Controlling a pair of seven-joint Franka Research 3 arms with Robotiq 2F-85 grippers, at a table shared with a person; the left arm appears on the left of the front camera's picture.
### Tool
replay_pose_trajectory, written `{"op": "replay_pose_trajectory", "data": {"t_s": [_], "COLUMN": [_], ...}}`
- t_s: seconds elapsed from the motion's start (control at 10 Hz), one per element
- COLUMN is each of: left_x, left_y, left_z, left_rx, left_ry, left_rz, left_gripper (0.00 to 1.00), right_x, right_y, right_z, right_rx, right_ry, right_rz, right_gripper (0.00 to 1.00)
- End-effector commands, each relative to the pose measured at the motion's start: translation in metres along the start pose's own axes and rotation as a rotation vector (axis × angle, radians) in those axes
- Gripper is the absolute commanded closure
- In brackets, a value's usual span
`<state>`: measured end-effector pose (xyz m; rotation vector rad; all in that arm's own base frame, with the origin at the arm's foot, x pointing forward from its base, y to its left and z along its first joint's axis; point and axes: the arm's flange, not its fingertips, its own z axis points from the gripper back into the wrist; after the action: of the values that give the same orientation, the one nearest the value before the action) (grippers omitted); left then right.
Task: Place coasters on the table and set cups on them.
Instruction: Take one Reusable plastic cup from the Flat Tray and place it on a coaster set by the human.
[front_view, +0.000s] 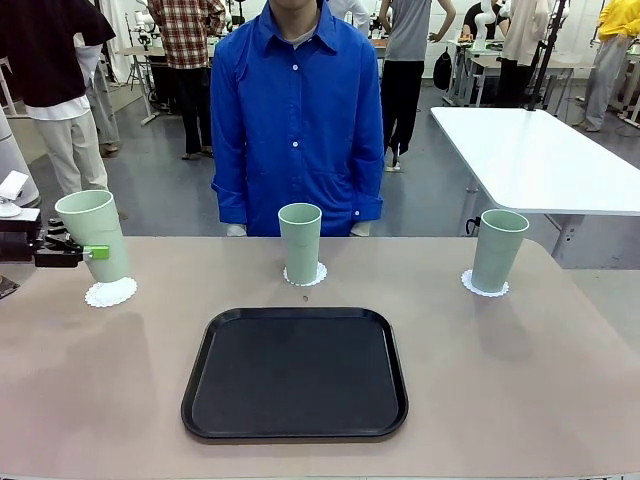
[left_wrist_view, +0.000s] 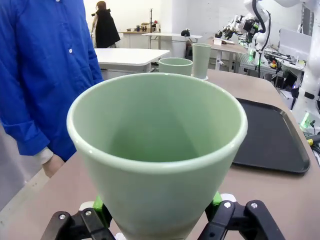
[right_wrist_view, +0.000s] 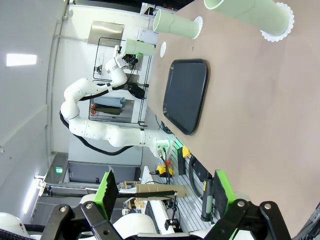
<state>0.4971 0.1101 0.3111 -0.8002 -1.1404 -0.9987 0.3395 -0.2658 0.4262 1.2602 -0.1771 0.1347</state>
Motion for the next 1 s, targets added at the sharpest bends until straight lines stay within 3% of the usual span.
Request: {"op": "replay_pose_trajectory", "data": {"t_s": [0.0, 0.9], "left_x": [-0.004, -0.05], "left_y": [0.012, 0.038], "left_z": [0.012, 0.01], "left_rx": [-0.02, 0.003], "left_ry": [0.002, -0.019], "left_rz": [-0.014, 0.077], "left_gripper": [0.14, 0.14], "right_x": [-0.001, -0.001], "right_y": [0.002, 0.002], "right_z": [0.0, 0.0], "right_rx": [-0.003, -0.003], "right_ry": [0.004, 0.004], "right_rz": [-0.009, -0.009], "right_gripper": [0.0, 0.0]}}
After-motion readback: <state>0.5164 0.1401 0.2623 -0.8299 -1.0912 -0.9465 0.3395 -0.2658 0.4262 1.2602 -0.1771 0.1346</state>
